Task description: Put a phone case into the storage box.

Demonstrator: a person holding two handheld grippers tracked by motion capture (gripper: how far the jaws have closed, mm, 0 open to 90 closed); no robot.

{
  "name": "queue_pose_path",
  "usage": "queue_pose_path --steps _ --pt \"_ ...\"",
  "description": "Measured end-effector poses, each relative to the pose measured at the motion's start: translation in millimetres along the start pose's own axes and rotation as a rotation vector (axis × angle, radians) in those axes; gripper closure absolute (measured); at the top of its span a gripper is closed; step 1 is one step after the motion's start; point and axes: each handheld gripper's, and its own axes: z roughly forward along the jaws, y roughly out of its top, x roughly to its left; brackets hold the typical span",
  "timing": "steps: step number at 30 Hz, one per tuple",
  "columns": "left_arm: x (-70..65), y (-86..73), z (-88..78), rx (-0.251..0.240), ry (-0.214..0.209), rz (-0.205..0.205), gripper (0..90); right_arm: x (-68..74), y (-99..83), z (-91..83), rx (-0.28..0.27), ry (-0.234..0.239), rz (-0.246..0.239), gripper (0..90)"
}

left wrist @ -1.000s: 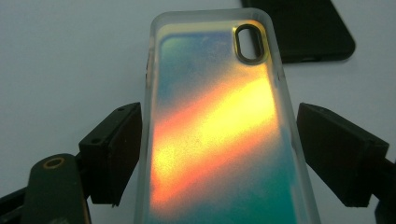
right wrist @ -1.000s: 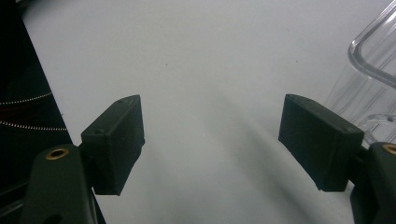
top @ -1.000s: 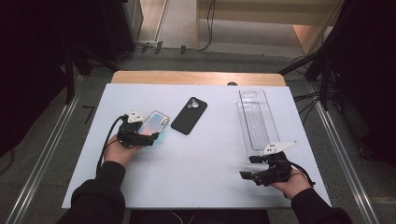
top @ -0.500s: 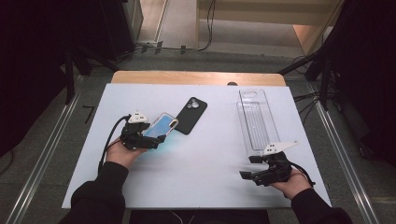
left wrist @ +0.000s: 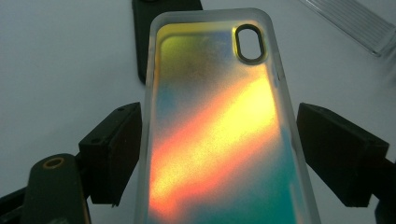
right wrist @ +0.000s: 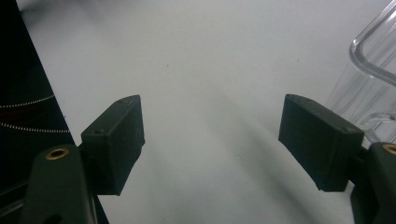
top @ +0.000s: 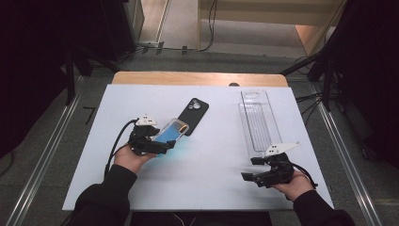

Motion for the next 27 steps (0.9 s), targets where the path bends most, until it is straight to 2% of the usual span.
queue_pose_path --steps 10,19,21,24,27 --pt "-25.9 1.6 2.1 -0.030 -0.027 0.000 17.2 2.3 2.7 -0.8 -0.024 -0.002 -0.012 20.4" --pt "-39.6 -0.7 3.6 -0.072 -0.009 -0.028 17.2 5.8 8.2 -0.2 -0.033 -0.002 0.019 20.3" --pt "-42.7 -1.4 4.5 -0.080 -0.005 -0.030 17.2 8.7 10.8 1.3 -0.045 0.001 0.045 19.7" --pt "-48.3 -2.2 5.1 -0.109 0.014 -0.032 17.2 14.0 14.8 3.9 -0.061 0.009 0.055 19.3" --pt "-53.2 -3.2 5.9 -0.139 0.021 -0.042 17.2 17.5 18.8 6.0 -0.052 0.011 0.067 19.3"
